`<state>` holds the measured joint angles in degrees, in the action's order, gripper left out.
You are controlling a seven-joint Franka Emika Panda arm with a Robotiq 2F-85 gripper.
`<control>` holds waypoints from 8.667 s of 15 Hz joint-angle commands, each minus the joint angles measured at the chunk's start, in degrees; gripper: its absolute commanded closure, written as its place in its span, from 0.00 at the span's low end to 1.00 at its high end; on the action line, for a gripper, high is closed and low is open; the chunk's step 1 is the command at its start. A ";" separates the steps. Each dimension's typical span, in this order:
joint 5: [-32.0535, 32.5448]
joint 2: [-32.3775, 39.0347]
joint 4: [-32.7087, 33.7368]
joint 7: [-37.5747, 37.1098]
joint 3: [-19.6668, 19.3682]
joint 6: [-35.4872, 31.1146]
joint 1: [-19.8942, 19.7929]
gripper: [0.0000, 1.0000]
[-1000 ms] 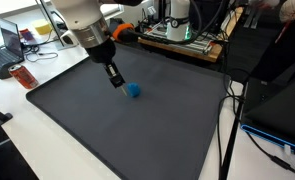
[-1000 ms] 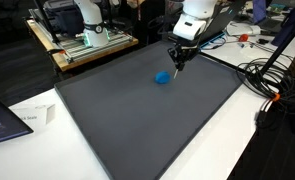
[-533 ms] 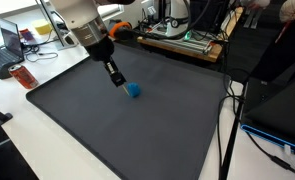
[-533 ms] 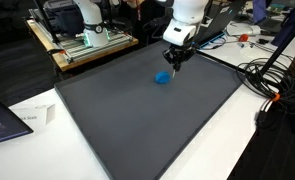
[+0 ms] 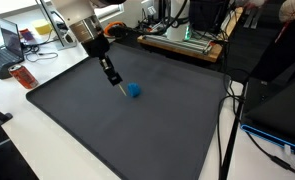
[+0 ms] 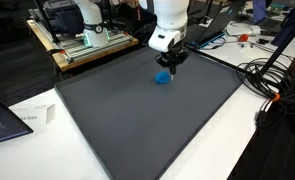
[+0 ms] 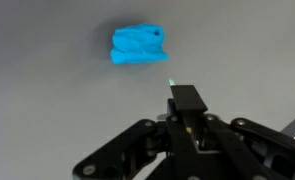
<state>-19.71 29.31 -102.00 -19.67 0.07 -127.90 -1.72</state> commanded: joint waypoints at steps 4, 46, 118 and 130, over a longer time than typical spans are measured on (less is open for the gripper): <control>-7.62 -3.85 -6.65 7.93 1.44 -4.80 -3.04 0.97; -54.36 -11.89 -27.21 49.72 9.15 -33.95 -9.05 0.97; -124.51 -26.74 -40.45 144.97 -6.51 -36.33 9.55 0.97; -119.99 -39.94 -44.03 138.02 -5.05 -54.46 13.59 0.97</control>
<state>-143.06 -5.97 -144.38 123.49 -5.72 -176.32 8.97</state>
